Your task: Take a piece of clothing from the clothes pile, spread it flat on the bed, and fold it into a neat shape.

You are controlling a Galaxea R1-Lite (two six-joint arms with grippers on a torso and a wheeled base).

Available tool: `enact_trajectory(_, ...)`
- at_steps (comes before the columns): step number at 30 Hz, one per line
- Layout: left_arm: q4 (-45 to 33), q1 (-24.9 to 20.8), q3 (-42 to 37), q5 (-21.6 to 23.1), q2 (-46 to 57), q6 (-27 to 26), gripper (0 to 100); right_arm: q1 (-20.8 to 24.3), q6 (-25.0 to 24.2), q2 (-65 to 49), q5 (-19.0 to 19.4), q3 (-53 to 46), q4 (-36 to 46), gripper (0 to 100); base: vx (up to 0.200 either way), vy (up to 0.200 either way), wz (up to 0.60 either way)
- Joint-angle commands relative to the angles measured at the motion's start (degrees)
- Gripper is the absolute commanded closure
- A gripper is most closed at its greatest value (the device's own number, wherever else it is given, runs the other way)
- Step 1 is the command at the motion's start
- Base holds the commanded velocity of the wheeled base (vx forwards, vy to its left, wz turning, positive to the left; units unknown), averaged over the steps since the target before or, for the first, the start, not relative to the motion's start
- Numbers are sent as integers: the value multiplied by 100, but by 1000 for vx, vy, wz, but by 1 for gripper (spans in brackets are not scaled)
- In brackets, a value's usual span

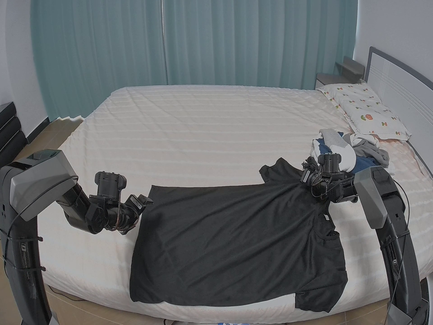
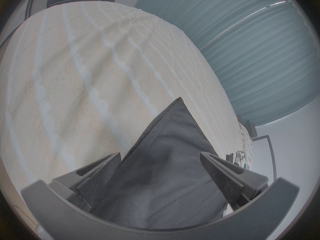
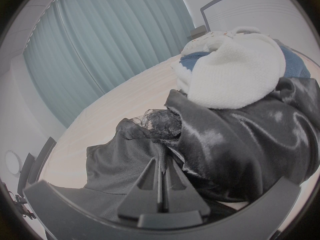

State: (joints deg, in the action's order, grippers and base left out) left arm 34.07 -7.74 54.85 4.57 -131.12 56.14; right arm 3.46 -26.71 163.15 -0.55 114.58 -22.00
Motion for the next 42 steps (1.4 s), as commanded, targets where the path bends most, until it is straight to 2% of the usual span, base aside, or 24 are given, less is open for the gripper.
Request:
enact_trajectory(1,3,1,0,0,-10,2,0,-12,-1,-29,-86,1,38,100,0,0,0)
enact_trajectory(8,3,9,26,0,-10,20,0,14,-1,-99,-200,1,65,100,0,0,0)
enact_trajectory(15,-59,53,474,-9,-71,29,0,84,-89,-310,-244,-375,-23,100,0,0,0)
enact_trajectory(20,-454,203,1846,-44,-520,-50,0,120,-238,-301,-446,-454,-304,100,0,0,0)
enact_trajectory(21,-454,203,1846,-44,-520,-50,0,120,-238,-301,-446,-454,-304,100,0,0,0)
enact_trajectory(23,-1166,194,2953,-62,-1012,-349,0,172,-300,-310,-534,-463,-366,100,0,0,0)
enact_trajectory(29,-2317,150,4948,-387,-2040,-613,0,243,-449,-345,-552,-595,-384,100,0,0,0)
enact_trajectory(32,-2493,141,5247,-369,-2198,-613,0,243,-458,-354,-552,-612,-384,100,0,0,0)
enact_trajectory(42,-2291,141,5352,-281,-2506,-718,0,243,-458,-354,-560,-612,-384,100,0,0,0)
